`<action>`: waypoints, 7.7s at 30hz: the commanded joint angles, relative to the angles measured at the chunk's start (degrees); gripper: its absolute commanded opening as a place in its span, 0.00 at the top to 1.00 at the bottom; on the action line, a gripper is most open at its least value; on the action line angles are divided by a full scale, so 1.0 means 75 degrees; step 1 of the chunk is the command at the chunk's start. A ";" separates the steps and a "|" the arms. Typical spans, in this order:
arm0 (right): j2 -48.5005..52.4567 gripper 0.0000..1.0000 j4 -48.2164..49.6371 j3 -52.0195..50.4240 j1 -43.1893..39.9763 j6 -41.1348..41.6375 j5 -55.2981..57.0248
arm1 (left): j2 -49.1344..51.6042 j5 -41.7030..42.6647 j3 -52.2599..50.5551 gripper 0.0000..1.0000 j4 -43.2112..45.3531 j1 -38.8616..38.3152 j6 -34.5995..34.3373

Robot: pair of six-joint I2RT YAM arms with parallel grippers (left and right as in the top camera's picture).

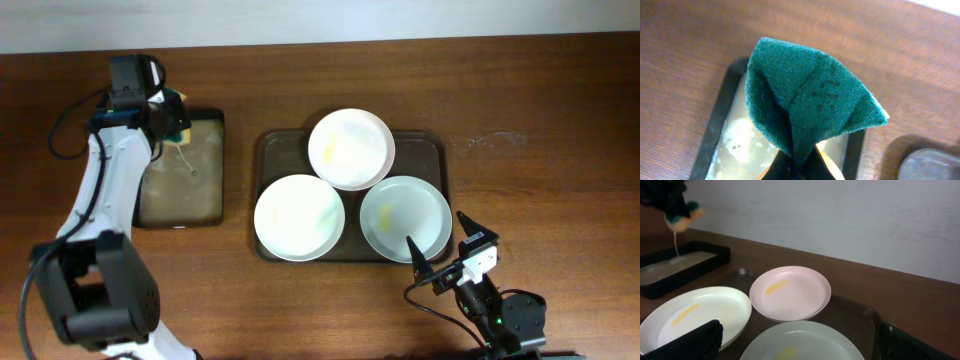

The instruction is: Clean dirty plates on tray and stack at the side

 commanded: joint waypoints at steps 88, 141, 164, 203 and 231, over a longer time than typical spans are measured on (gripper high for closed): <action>-0.0055 0.02 -0.0035 -0.0038 0.0064 0.0003 0.0035 | -0.2282 0.0195 -0.2116 1.00 0.1664 -0.0169 0.2629; -0.0055 0.02 -0.0038 -0.0038 0.0064 0.0003 0.0035 | -0.0181 0.0909 -0.2011 0.20 -0.1684 -0.4427 -0.3969; -0.0058 0.02 0.3468 -0.0038 0.0064 0.1973 -0.4272 | -0.2448 -0.0035 -0.0510 0.01 -0.4928 -0.1571 -0.2987; 1.0238 0.00 -0.7291 1.0628 0.2570 0.2471 0.1355 | -0.2451 0.0061 -0.0901 0.01 -0.5024 -0.1580 -0.2990; 1.5271 0.60 -0.5587 1.0593 0.3063 0.3657 0.1204 | -0.2451 0.0058 -0.0901 0.01 -0.4998 -0.1580 -0.2990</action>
